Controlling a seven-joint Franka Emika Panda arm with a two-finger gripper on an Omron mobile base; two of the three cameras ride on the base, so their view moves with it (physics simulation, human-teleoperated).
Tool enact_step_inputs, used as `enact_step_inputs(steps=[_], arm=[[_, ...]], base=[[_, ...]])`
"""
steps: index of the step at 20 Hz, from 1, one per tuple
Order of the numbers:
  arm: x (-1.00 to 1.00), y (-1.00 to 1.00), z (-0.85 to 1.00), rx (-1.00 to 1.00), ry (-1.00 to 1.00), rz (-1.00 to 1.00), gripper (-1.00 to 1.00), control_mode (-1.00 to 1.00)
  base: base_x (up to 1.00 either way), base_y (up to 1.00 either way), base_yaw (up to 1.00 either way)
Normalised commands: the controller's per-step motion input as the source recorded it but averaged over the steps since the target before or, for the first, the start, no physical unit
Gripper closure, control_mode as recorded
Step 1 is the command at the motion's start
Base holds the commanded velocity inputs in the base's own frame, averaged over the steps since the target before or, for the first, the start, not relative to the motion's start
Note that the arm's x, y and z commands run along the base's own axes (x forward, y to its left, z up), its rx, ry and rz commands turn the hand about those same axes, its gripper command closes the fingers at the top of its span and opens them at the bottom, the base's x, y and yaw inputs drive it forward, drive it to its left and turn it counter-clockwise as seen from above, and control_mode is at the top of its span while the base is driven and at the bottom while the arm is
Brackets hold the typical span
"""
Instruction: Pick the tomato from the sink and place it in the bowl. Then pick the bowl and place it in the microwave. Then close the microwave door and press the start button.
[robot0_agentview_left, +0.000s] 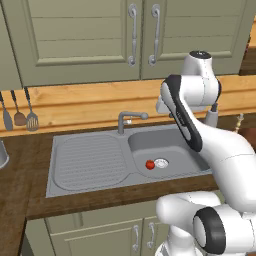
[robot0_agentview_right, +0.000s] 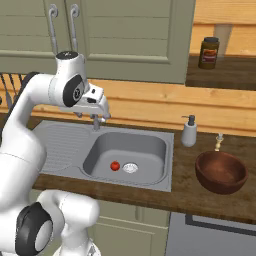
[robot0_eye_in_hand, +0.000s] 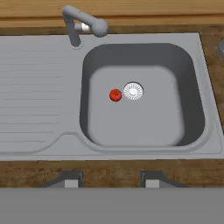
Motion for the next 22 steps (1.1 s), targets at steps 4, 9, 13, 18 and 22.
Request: enact_step_inputs(steps=[4, 9, 13, 18, 22], arm=[[-0.53, -0.1, -0.06, 0.0, -0.02, 0.0, -1.0, -1.0], [-0.86, -0.03, -0.24, 0.0, 0.0, 0.0, -1.0, -1.0], [-0.43, -0.07, -0.27, 0.0, -0.01, 0.0, -1.0, -1.0], [0.02, -0.25, -0.4, 0.05, 0.0, 0.0, -1.0, -1.0], [0.13, -0.28, -0.51, 0.07, 0.0, 0.0, -1.0, -1.0]], base=[[0.0, 0.0, 0.0], [0.0, 0.0, 0.0], [0.0, 0.0, 0.0], [0.0, 0.0, 0.0], [0.0, 0.0, 0.0]])
